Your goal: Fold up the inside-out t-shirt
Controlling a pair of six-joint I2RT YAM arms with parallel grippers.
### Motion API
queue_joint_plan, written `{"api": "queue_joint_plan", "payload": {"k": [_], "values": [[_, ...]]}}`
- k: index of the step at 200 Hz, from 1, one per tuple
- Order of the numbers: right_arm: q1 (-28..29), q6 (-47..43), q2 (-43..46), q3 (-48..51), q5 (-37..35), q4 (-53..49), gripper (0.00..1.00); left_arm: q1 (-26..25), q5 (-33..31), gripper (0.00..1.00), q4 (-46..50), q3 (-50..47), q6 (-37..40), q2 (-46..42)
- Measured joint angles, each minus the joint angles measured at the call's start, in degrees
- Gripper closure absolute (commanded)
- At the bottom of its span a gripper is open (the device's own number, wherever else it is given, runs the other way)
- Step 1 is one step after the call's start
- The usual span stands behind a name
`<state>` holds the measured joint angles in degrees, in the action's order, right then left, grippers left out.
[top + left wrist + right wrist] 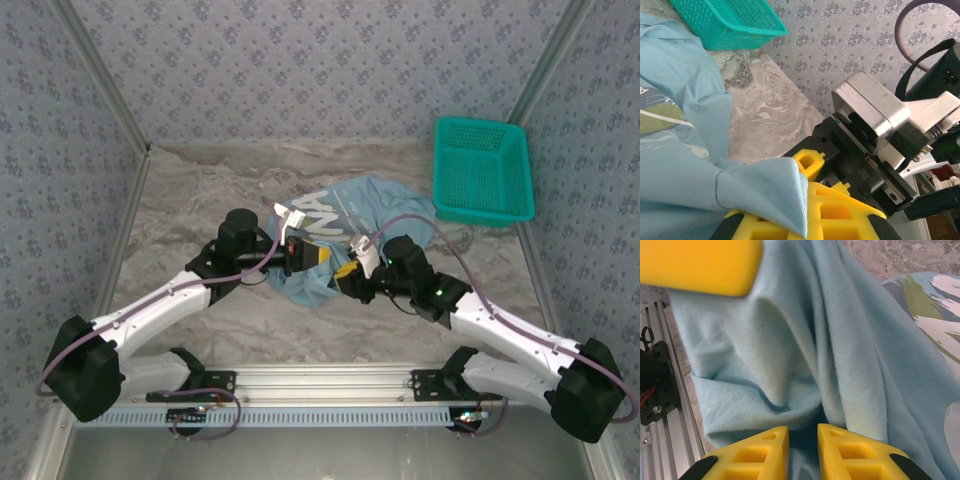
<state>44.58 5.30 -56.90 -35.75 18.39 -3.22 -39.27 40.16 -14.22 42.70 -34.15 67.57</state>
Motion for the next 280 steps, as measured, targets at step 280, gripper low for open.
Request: {"api": "queue_joint_plan", "payload": {"k": [280], "values": [[-0.85, -2.93, -9.18, -3.17, -9.64, 3.48, 0.93, 0.0, -0.79, 1.0, 0.81, 0.0, 0.0, -0.87]]}}
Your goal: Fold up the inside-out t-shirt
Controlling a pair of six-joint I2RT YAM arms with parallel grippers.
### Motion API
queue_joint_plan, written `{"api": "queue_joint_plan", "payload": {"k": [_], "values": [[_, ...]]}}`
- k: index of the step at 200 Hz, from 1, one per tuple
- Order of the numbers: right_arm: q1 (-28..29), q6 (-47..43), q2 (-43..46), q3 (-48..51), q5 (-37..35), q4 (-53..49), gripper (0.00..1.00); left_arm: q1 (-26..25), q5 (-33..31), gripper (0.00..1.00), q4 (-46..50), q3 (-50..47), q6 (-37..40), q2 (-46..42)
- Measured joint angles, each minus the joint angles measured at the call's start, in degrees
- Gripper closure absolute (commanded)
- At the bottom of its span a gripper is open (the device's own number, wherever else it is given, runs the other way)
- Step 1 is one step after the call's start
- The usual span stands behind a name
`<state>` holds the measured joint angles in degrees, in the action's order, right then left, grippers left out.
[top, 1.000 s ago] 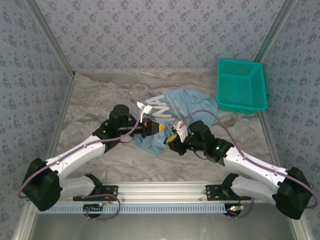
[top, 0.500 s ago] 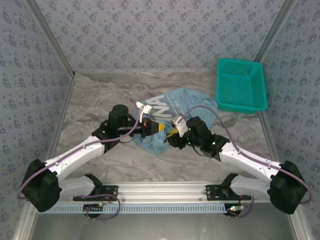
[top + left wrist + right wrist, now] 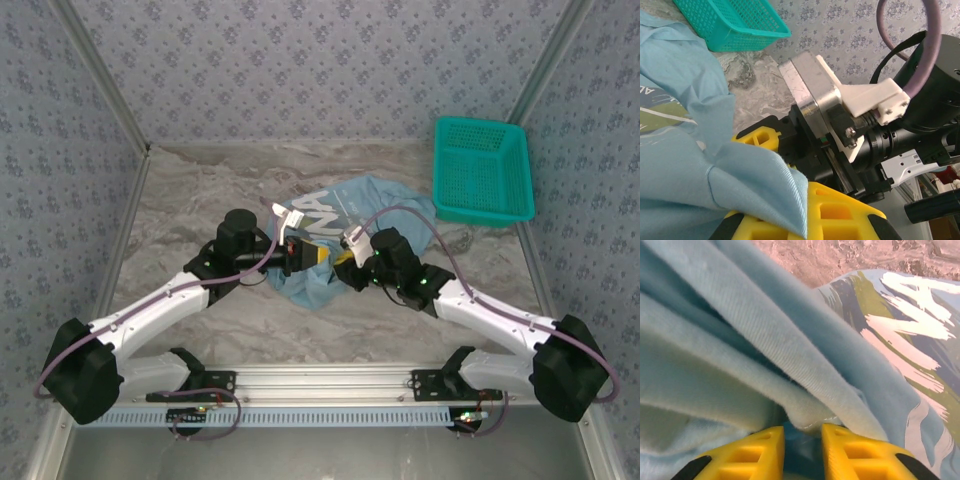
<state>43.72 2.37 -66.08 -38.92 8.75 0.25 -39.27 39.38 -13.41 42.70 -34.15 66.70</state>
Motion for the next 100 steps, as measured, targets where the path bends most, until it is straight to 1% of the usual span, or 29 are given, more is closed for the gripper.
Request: {"api": "queue_joint_plan", "payload": {"k": [9, 30, 52, 79, 100], "values": [[0.0, -0.13, -0.17, -0.09, -0.13, 0.17, 1.0, 0.0, -0.02, 1.0, 0.15, 0.0, 0.0, -0.11], [-0.11, -1.6, 0.02, -0.13, 0.0, -0.28, 1.0, 0.33, -0.66, 1.0, 0.79, 0.0, 0.0, -0.63], [-0.42, -2.47, 2.62, -0.11, 1.66, -2.58, 1.0, 1.27, -1.97, 1.0, 1.4, 0.0, -0.02, -1.2], [-1.75, -2.64, 8.15, -0.07, 6.49, -4.87, 1.0, 2.56, -3.76, 1.0, 1.73, 0.0, -0.04, -1.44], [-3.06, -2.1, 10.23, -0.09, 10.93, -5.4, 1.0, 2.91, -5.2, 1.0, 2.08, 0.0, 0.0, -1.44]]}}
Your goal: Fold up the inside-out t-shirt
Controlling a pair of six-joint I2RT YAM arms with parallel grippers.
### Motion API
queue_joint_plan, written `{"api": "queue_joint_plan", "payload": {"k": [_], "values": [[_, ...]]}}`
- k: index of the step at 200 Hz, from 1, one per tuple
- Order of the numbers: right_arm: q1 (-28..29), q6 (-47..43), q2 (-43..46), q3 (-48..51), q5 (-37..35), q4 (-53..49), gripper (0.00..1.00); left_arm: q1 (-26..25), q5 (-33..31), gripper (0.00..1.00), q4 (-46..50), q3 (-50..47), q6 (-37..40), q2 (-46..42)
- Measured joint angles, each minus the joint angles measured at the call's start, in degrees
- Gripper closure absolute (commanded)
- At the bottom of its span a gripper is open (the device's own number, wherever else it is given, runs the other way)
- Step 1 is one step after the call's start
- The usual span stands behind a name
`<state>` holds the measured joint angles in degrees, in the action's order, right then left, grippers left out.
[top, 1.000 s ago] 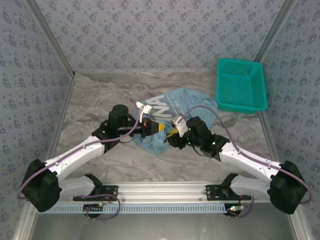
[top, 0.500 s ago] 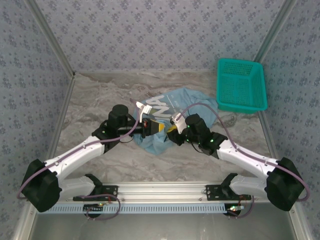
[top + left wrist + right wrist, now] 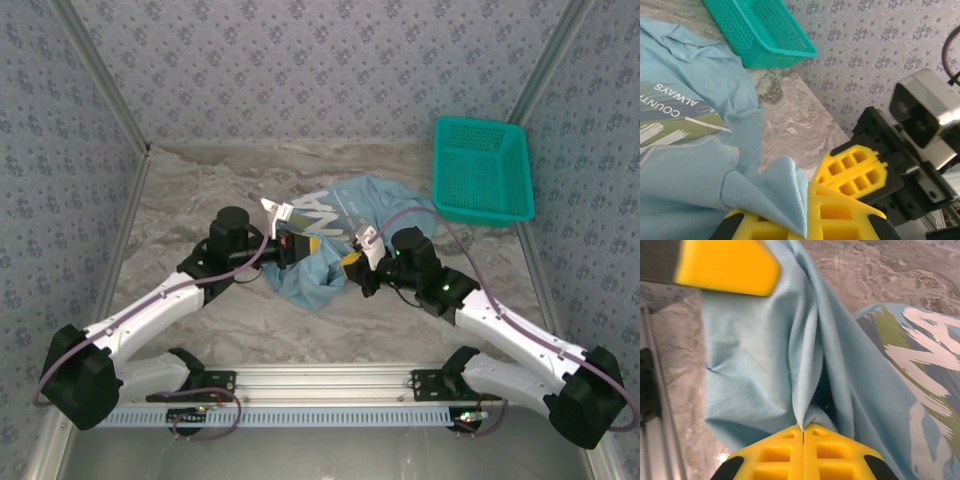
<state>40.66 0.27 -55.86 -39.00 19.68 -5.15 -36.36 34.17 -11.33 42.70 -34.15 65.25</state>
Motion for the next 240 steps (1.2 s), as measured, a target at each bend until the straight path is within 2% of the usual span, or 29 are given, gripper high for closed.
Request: {"api": "queue_joint_plan", "payload": {"k": [15, 24, 41, 62, 74, 100, 120, 146, 173, 192, 222, 230, 240], "values": [[-0.94, 1.11, 0.17, 0.0, 3.32, -0.15, 1.0, 0.0, -1.36, 1.0, 0.76, 0.0, 0.02, 0.0], [-1.53, 2.05, 0.15, 0.0, 5.16, -0.22, 1.0, 0.0, -2.34, 0.96, 1.38, 0.0, 0.17, 0.07], [-3.04, 5.03, 0.15, 0.0, 8.9, 0.52, 1.0, 0.0, -4.72, 0.86, 3.21, 0.04, 0.92, 0.57], [-5.09, 9.88, -0.04, -0.07, 13.33, 3.61, 1.0, 0.0, -9.27, 0.63, 6.97, 1.2, 2.23, 2.27], [-5.99, 12.98, -0.26, -0.17, 15.08, 5.86, 1.0, 0.0, -13.46, 0.54, 10.64, 2.86, 3.34, 3.41], [-6.58, 19.02, -1.73, -2.01, 16.37, 10.19, 1.0, 0.02, -21.79, 0.4, 17.9, 6.58, 5.6, 4.22], [-6.51, 22.71, -4.22, -4.7, 16.37, 12.57, 1.0, 0.04, -25.42, 0.33, 21.0, 7.41, 7.04, 2.56], [-6.36, 25.99, -6.45, -6.75, 16.24, 14.05, 1.0, -0.13, -26.38, 0.33, 21.57, 5.25, 8.46, -4.72], [-5.88, 28.35, -8.5, -8.9, 16.22, 13.86, 1.0, -2.84, -22.62, 0.35, 18.62, 2.89, 10.4, -11.28], [-5.79, 28.7, -9.29, -11.28, 16.44, 11.15, 1.0, -6.49, -21.16, 0.35, 17.86, 3.34, 13.05, -10.21], [-5.9, 28.63, -9.29, -14.6, 17.75, 5.84, 1.0, -10.86, -21.51, 0.37, 19.3, 6.75, 17.16, -3.96], [-6.12, 28.65, -9.29, -14.99, 18.4, 4.79, 1.0, -11.34, -21.73, 0.41, 19.56, 7.74, 17.84, -2.62], [-6.56, 28.72, -9.27, -15.28, 19.45, 3.48, 1.0, -11.52, -21.99, 0.51, 19.76, 8.72, 18.86, -1.27]]}}
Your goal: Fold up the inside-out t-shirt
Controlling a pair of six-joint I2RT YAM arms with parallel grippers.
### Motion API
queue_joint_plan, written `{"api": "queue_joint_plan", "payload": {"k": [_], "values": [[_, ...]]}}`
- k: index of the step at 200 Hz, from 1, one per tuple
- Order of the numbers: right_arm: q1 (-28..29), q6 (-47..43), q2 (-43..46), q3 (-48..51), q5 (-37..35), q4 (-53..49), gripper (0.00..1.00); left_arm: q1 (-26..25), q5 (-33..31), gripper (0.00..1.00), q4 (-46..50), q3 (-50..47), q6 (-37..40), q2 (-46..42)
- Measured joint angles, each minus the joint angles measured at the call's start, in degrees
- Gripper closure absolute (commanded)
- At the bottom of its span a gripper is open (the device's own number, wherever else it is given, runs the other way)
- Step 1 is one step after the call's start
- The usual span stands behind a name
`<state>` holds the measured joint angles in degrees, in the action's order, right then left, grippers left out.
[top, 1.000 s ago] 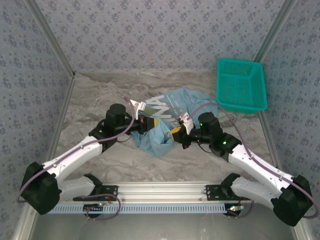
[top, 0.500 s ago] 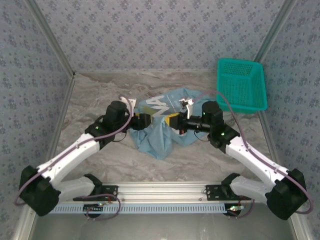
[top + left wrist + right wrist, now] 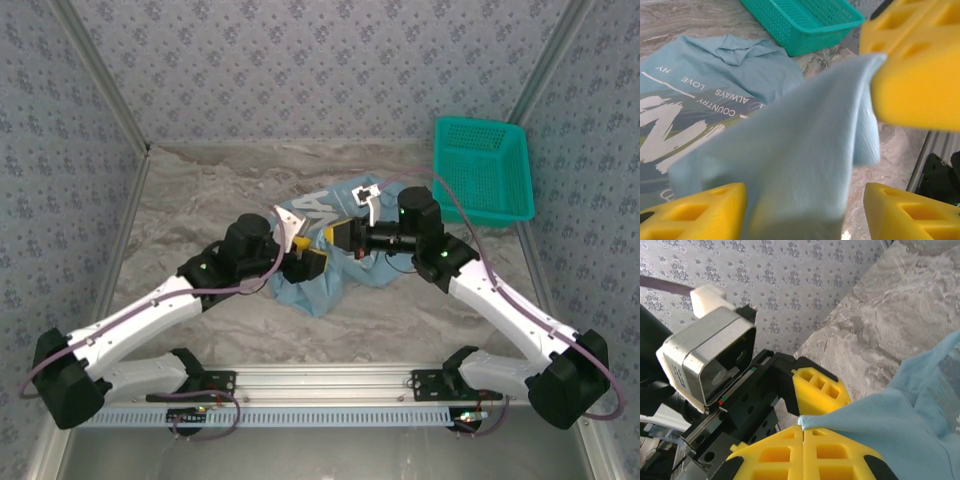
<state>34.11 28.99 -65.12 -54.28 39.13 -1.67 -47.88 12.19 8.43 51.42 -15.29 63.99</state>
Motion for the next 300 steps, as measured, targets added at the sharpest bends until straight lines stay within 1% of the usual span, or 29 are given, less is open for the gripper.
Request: {"api": "queue_joint_plan", "payload": {"k": [13, 17, 50, 56, 69, 81, 91, 103, 116, 133, 148, 158, 172, 195, 209, 222, 236, 244, 252, 270, 287, 294, 300], "values": [[-1.09, 0.22, 0.11, -0.04, 1.33, -1.4, 1.0, -0.13, -1.18, 0.66, 0.46, 0.94, 1.29, 1.38], [-1.51, 0.24, 0.22, -0.11, 1.68, -1.95, 1.0, -0.13, -1.44, 0.69, 0.72, 1.16, 1.6, 1.7], [-5.66, 0.39, 2.1, -1.42, 3.78, -6.84, 1.0, 0.11, -3.02, 0.89, 3.56, 1.44, 4.83, 2.27], [-6.36, 0.39, 2.47, -1.7, 4.24, -7.19, 1.0, 0.33, -3.04, 0.9, 4.02, 1.44, 5.2, 2.27], [-7.65, 0.42, 3.06, -2.29, 5.66, -7.45, 1.0, 1.2, -3.13, 0.86, 4.87, 1.44, 6.19, 2.27], [-8.13, 0.44, 3.37, -2.56, 6.78, -7.45, 1.0, 2.25, -3.98, 0.85, 5.62, 1.46, 6.51, 2.34], [-8.15, 0.61, 3.52, -2.56, 7.74, -7.43, 1.0, 2.95, -5.53, 0.8, 6.47, 1.75, 6.6, 2.64], [-8.15, 1.36, 3.52, -2.54, 8.83, -7.1, 1.0, 3.41, -7.82, 0.78, 7.28, 2.43, 6.64, 3.37], [-8.15, 2.73, 3.54, -2.19, 9.7, -5.62, 1.0, 3.43, -9.55, 0.73, 7.93, 3.48, 6.45, 4.42], [-8.15, 5.11, 3.61, -1.07, 9.51, -2.73, 1.0, 3.41, -10.84, 0.69, 8.52, 4.61, 5.62, 5.46], [-8.15, 6.84, 3.56, -0.42, 7.37, -1.77, 1.0, 3.04, -11.61, 0.65, 8.79, 4.63, 4.68, 5.09], [-8.15, 7.74, 3.32, -0.2, 5.51, -1.29, 1.0, 2.16, -11.96, 0.63, 8.2, 3.78, 3.74, 3.8], [-8.15, 9.14, 2.51, -0.11, 3.02, -0.44, 1.0, 0.04, -11.93, 0.56, 7.23, 1.27, 1.9, 0.31], [-8.15, 11.28, 0.57, 0.24, -0.39, 1.03, 1.0, -4.76, -11.76, 0.44, 5.79, -1.11, -1.07, -3.56], [-8.15, 12.74, -0.04, 0.98, -1.95, 2.21, 1.0, -7.26, -11.85, 0.38, 3.98, -1.05, -2.34, -2.56], [-8.09, 13.97, -0.2, 1.7, -2.99, 3.17, 1.0, -8.92, -12.44, 0.37, 2.82, -0.31, -3.21, 0.55], [-8.09, 14.86, -0.2, 2.21, -3.69, 3.91, 1.0, -9.92, -14.47, 0.37, 2.23, 1.27, -3.45, 5.55], [-8.09, 15.37, -0.2, 2.45, -3.89, 4.39, 1.0, -10.05, -15.96, 0.39, 2.01, 2.21, -3.48, 8.22], [-8.09, 15.74, -0.17, 2.67, -4.02, 4.76, 1.0, -10.03, -17.46, 0.44, 1.99, 3.15, -3.39, 10.62], [-8.11, 16.52, -0.13, 2.99, -4.04, 4.98, 1.0, -9.57, -19.43, 0.65, 1.09, 4.42, -3.3, 14.36], [-8.31, 16.72, -0.02, 3.15, -4.04, 4.98, 1.0, -8.15, -17.42, 0.84, -0.68, 4.37, -2.03, 15.28], [-8.55, 16.72, 0.11, 3.26, -4.04, 4.94, 1.0, -7.26, -15.28, 0.9, -1.84, 4.33, -1.9, 15.28], [-8.9, 16.68, 0.35, 3.34, -4.04, 4.87, 1.0, -6.27, -12.94, 0.93, -3.45, 4.09, -1.95, 15.15]]}}
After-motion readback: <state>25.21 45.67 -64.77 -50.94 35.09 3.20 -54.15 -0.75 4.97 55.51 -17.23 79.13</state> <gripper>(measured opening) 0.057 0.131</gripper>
